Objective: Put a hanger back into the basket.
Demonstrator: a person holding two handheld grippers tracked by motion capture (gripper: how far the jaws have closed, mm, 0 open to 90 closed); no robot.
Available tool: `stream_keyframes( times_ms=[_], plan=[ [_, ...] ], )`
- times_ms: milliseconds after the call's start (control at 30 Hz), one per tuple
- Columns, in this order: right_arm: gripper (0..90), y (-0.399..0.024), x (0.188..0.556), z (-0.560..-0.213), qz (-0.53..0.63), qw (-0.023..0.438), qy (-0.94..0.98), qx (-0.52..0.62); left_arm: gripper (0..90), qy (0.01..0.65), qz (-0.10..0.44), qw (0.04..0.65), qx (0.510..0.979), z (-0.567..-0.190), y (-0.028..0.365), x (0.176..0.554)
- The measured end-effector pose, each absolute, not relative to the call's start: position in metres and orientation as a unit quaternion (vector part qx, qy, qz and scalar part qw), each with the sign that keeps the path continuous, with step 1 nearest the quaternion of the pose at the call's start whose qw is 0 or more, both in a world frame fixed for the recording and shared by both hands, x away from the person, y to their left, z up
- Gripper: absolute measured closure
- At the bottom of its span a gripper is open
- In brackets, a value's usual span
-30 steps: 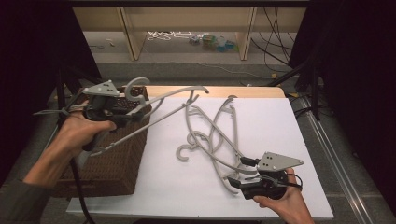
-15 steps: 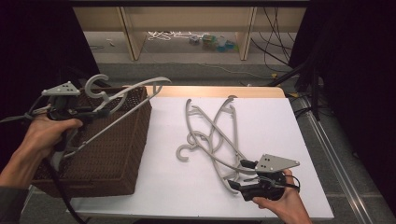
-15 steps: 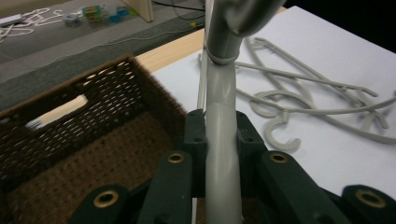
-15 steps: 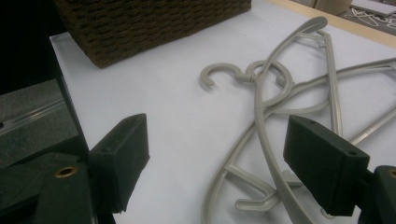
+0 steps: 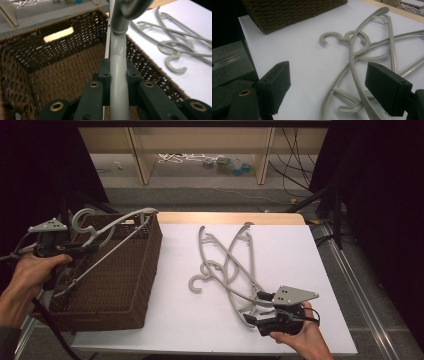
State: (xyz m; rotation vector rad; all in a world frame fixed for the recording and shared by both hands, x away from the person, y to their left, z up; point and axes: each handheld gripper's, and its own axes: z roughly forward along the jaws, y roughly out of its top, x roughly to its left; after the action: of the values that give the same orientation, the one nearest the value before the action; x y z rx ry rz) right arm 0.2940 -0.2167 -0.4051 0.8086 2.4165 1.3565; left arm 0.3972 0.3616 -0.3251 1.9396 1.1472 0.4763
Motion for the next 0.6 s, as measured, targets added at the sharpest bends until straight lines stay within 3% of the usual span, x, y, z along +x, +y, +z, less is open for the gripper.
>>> stream_keyframes(
  times_ms=[600],
  plan=[
    [21.3,-0.219,0.296,-0.405,0.465,0.126,0.831,0.277,79.3,0.501,0.153,0.36,0.772,-0.351,0.386,0.415]
  ],
)
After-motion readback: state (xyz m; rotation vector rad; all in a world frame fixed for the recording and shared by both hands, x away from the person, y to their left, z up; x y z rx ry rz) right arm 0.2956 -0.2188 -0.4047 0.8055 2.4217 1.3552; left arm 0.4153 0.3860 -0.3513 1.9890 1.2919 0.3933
